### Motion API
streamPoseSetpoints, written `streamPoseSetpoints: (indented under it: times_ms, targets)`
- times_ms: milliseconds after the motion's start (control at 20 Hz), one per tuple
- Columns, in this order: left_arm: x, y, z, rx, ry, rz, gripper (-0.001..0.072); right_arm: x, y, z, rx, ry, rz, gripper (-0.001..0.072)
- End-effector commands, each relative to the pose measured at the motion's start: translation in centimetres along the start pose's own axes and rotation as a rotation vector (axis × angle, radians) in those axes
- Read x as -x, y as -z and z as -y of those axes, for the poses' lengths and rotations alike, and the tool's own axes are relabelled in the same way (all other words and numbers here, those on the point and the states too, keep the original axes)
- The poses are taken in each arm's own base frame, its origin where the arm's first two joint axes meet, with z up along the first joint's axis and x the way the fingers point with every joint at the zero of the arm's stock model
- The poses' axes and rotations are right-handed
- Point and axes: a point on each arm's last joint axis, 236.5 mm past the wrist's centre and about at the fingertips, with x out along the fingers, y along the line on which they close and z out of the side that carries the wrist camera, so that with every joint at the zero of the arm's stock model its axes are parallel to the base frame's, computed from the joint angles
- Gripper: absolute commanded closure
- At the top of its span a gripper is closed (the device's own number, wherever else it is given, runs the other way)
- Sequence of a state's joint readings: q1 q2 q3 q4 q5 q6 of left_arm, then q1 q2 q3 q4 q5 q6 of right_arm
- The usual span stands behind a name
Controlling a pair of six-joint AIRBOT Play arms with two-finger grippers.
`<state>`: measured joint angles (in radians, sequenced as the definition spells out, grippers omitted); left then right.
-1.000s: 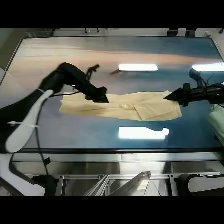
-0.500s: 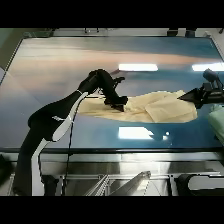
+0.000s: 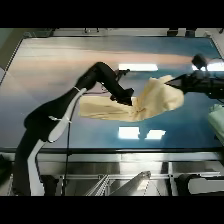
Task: Fold the shirts.
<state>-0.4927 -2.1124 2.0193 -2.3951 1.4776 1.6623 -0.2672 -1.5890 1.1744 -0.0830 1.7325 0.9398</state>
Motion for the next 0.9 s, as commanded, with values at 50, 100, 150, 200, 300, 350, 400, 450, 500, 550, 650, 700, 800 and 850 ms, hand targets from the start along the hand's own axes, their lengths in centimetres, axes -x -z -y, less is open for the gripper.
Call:
streamPoseSetpoints:
  times_ms: [50, 100, 150, 200, 300, 350, 400, 450, 500, 550, 650, 700, 800, 850]
  targets:
    - [13.5, 3.6, -1.1, -0.022, -0.045, 0.107, 0.0693, -13.3, 1.1, 1.9, 0.076, 0.079, -0.051, 0.0691]
    - [16.9, 5.0, -2.4, 0.009, -0.083, 0.160, 0.0693, -16.3, 1.5, 2.9, 0.092, 0.121, -0.045, 0.0692]
    - [19.9, 6.9, -3.6, 0.039, -0.115, 0.213, 0.0693, -19.5, 1.9, 4.4, 0.117, 0.177, -0.032, 0.0692]
    - [22.3, 8.7, -4.8, 0.083, -0.140, 0.260, 0.0692, -21.9, 2.3, 5.9, 0.132, 0.229, -0.015, 0.0692]
    - [25.4, 12.5, -6.6, 0.165, -0.152, 0.342, 0.0693, -26.0, 3.1, 9.1, 0.152, 0.323, 0.008, 0.0692]
    - [26.6, 14.7, -7.8, 0.212, -0.155, 0.392, 0.0692, -27.7, 3.4, 10.7, 0.164, 0.369, 0.023, 0.0692]
    - [27.2, 16.2, -8.7, 0.259, -0.156, 0.424, 0.0692, -29.3, 3.5, 12.3, 0.175, 0.410, 0.037, 0.0692]
    - [27.5, 17.5, -9.5, 0.296, -0.157, 0.451, 0.0692, -30.4, 3.6, 13.4, 0.182, 0.432, 0.044, 0.0692]
    - [27.7, 18.8, -10.3, 0.329, -0.159, 0.481, 0.0692, -31.8, 3.7, 14.5, 0.199, 0.447, 0.042, 0.0691]
    - [27.7, 19.7, -10.9, 0.353, -0.166, 0.511, 0.0692, -32.7, 3.6, 15.1, 0.224, 0.452, 0.043, 0.0690]
    - [27.3, 21.1, -11.5, 0.379, -0.173, 0.544, 0.0692, -34.4, 2.8, 14.6, 0.263, 0.426, 0.064, 0.0425]
    - [26.9, 21.4, -11.6, 0.389, -0.172, 0.556, 0.0692, -34.8, 1.8, 13.7, 0.287, 0.412, 0.091, 0.0363]
    - [25.7, 22.0, -11.6, 0.397, -0.169, 0.556, 0.0692, -35.4, 0.4, 10.3, 0.355, 0.351, 0.099, 0.0362]
    - [25.0, 22.2, -11.5, 0.394, -0.164, 0.542, 0.0692, -35.5, 0.3, 8.3, 0.378, 0.304, 0.077, 0.0321]
